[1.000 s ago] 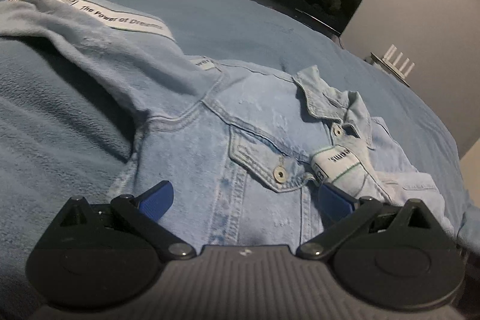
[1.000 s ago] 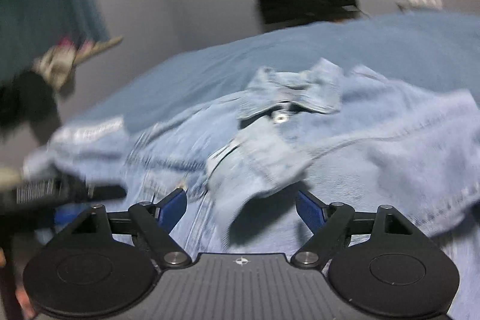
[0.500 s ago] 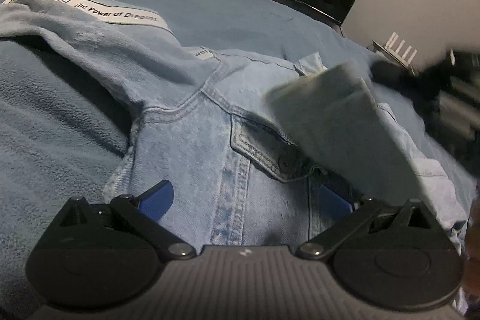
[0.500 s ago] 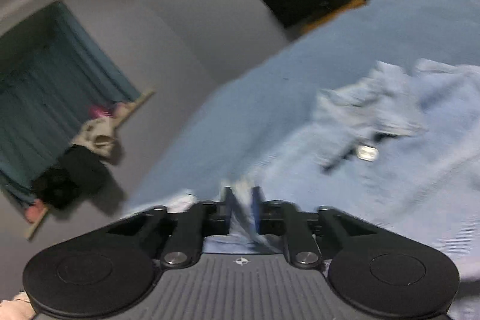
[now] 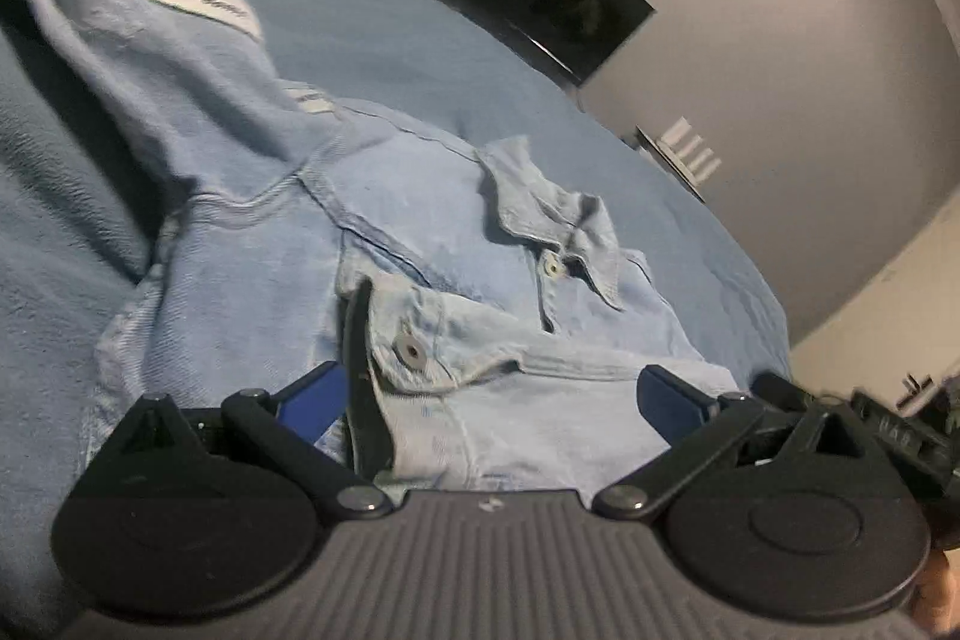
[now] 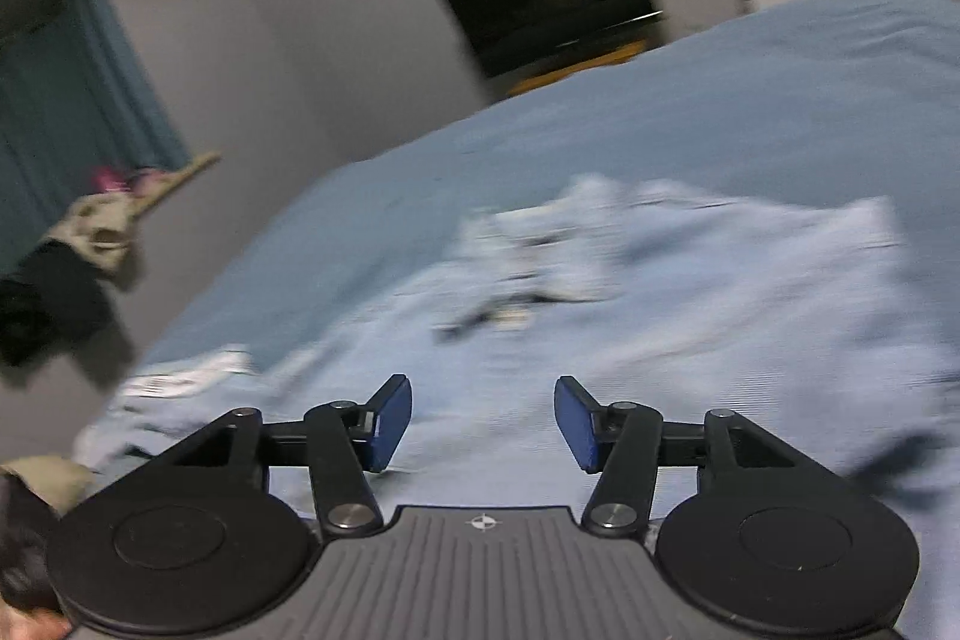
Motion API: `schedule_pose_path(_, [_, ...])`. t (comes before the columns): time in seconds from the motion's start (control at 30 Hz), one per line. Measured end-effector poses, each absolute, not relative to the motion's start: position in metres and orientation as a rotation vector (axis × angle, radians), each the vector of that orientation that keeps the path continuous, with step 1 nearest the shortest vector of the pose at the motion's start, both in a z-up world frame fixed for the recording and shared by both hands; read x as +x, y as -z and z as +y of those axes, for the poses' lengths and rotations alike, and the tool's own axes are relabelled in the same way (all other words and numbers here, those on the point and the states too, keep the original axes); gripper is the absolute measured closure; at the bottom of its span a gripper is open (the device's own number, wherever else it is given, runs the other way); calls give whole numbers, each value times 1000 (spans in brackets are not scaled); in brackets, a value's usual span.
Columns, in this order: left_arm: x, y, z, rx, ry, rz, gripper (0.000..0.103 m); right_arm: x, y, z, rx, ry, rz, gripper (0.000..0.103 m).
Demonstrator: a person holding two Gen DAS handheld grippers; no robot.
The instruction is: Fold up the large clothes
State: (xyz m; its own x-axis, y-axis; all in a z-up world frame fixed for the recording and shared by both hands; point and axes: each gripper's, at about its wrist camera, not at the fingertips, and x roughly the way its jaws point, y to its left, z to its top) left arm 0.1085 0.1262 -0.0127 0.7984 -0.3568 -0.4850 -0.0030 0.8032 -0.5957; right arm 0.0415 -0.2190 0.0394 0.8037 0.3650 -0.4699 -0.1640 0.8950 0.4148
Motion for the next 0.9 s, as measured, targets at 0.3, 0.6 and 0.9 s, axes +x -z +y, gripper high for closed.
schedule_pose_path(0.3, [134,35,106,-477,126,746,31,5,-24,-322,213,-80,550,13])
schedule_pose_path(0.6, [128,9,94,-257,66,549,99,17,16,-357,277,48,666,14])
schedule_pose_path(0.9, [141,20,114,-270,-96,598,100,42,36,-320,115,8,660,18])
